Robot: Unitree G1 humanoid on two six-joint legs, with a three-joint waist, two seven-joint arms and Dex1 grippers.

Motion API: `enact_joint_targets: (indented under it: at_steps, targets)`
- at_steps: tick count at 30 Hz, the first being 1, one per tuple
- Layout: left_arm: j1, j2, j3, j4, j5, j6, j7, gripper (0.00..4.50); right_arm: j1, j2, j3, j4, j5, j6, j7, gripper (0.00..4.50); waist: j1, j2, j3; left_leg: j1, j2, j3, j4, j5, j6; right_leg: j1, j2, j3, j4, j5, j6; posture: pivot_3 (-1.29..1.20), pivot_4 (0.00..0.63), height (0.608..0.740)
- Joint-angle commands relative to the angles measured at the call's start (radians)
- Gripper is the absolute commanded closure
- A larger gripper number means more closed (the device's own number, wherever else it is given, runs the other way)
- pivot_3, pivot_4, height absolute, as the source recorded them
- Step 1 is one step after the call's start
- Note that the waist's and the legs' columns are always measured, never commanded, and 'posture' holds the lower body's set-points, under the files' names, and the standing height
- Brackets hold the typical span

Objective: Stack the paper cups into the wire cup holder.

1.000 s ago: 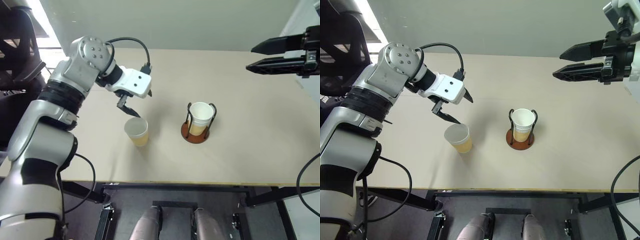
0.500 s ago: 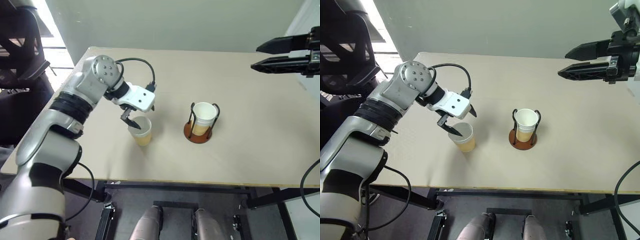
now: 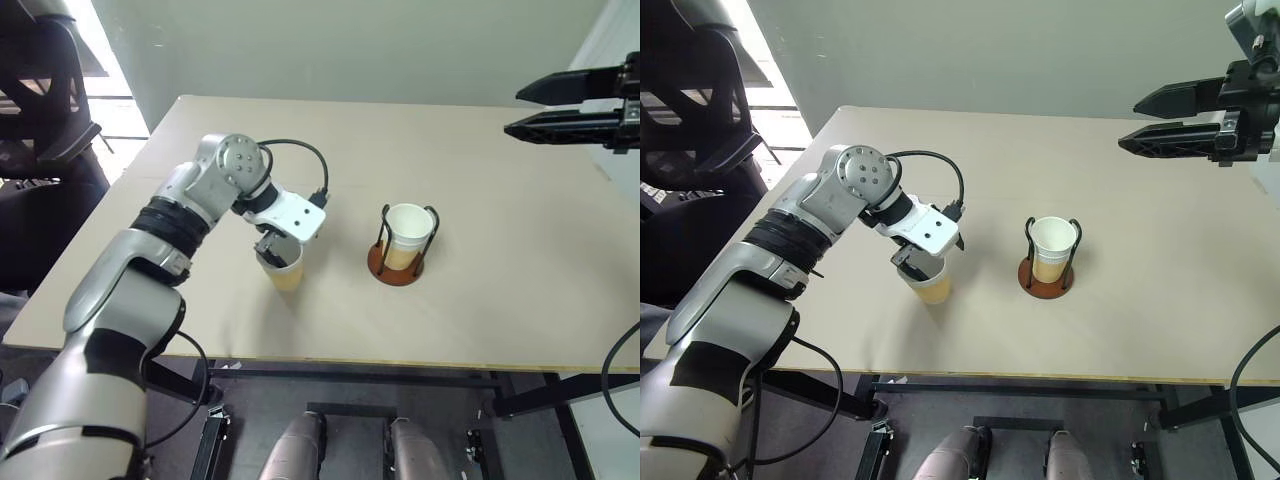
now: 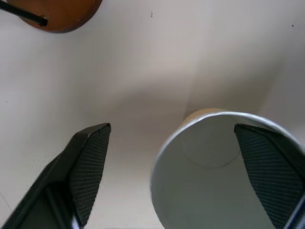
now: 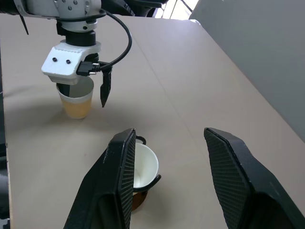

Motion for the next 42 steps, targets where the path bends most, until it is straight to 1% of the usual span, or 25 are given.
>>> enact_joint_targets:
  at_steps: [1,9,10,13,18,22,24,29,31,37,42]
  targets:
    - [-0.014,0.017,0.008,-0.003,-0.009,-0.013,-0.029,1.29,-0.007,-0.027,-0.048,0.001,0.009,-0.016,-0.014,2.21,0.0,0.0,0.0,0.0,0.0,0.0,0.0,0.0,0.0,0.0,0.0,0.0,0.0,0.0,0.0,0.0,0.15,0.74]
    - [-0.038,0.053,-0.035,0.046,-0.025,-0.036,-0.029,4.3,0.005,-0.03,-0.059,0.014,0.017,-0.013,-0.024,2.21,0.001,0.0,0.0,0.0,0.0,0.0,0.0,0.0,0.0,0.0,0.0,0.0,0.0,0.0,0.0,0.0,0.15,0.74]
    - [-0.04,0.059,-0.046,0.044,-0.041,-0.03,-0.029,4.45,0.007,-0.033,-0.06,0.017,0.018,-0.014,-0.024,2.21,0.001,0.0,0.0,0.0,0.0,0.0,0.0,0.0,0.0,0.0,0.0,0.0,0.0,0.0,0.0,0.0,0.15,0.74]
    - [-0.053,0.091,-0.103,0.002,-0.13,0.012,-0.029,4.45,0.013,-0.041,-0.062,0.027,0.02,-0.02,-0.018,2.21,0.001,0.0,0.0,0.0,0.0,0.0,0.0,0.0,0.0,0.0,0.0,0.0,0.0,0.0,0.0,0.0,0.15,0.74]
    - [-0.124,0.145,-0.201,-0.103,-0.346,0.134,-0.029,4.45,0.043,-0.06,-0.075,0.054,0.019,-0.085,0.021,2.21,0.007,0.0,0.0,-0.002,0.0,-0.001,0.0,0.0,0.0,0.0,-0.001,-0.001,-0.001,0.0,0.0,0.0,0.15,0.74]
    - [-0.227,0.188,-0.279,-0.203,-0.591,0.301,-0.029,4.45,0.11,-0.105,-0.098,0.073,0.029,-0.171,0.118,2.21,0.011,0.0,0.0,-0.002,0.0,-0.001,0.0,-0.001,-0.001,0.0,-0.002,-0.001,-0.002,0.0,0.0,0.0,0.15,0.74]
    - [-0.279,0.197,-0.315,-0.198,-0.658,0.335,-0.029,4.45,0.13,-0.126,-0.101,0.081,0.041,-0.172,0.148,2.21,0.011,0.0,0.0,-0.002,0.0,0.0,0.0,-0.001,-0.001,0.0,-0.002,-0.001,-0.002,0.0,0.001,0.0,0.15,0.74]
    - [-0.398,0.145,-0.345,-0.069,-0.726,0.354,-0.029,4.45,0.152,-0.14,-0.113,0.096,0.068,-0.174,0.18,2.21,0.008,0.0,0.0,-0.001,0.0,0.001,-0.001,-0.001,-0.001,0.0,-0.002,0.0,-0.002,-0.001,0.002,0.0,0.15,0.74]
    - [-0.432,0.112,-0.339,-0.011,-0.74,0.353,-0.029,4.45,0.154,-0.128,-0.129,0.085,0.086,-0.181,0.18,2.21,0.008,0.0,0.0,-0.001,0.0,0.001,-0.001,-0.001,-0.001,0.0,-0.002,0.0,-0.001,-0.004,0.008,0.0,0.15,0.74]
    - [-0.5,0.025,-0.337,0.148,-0.724,0.316,-0.029,4.45,0.126,-0.097,-0.171,0.058,0.174,-0.131,0.153,2.21,0.009,0.0,0.001,-0.001,-0.001,0.002,-0.001,-0.002,-0.001,0.001,-0.003,0.001,-0.002,-0.005,0.008,0.0,0.15,0.74]
    - [-0.545,-0.048,-0.325,0.251,-0.692,0.283,-0.029,4.45,0.138,-0.117,-0.197,0.045,0.241,-0.089,0.176,2.21,0.012,0.0,0.001,-0.003,-0.001,0.002,0.001,-0.004,0.001,0.001,-0.004,0.0,-0.003,-0.005,0.007,0.0,0.15,0.74]
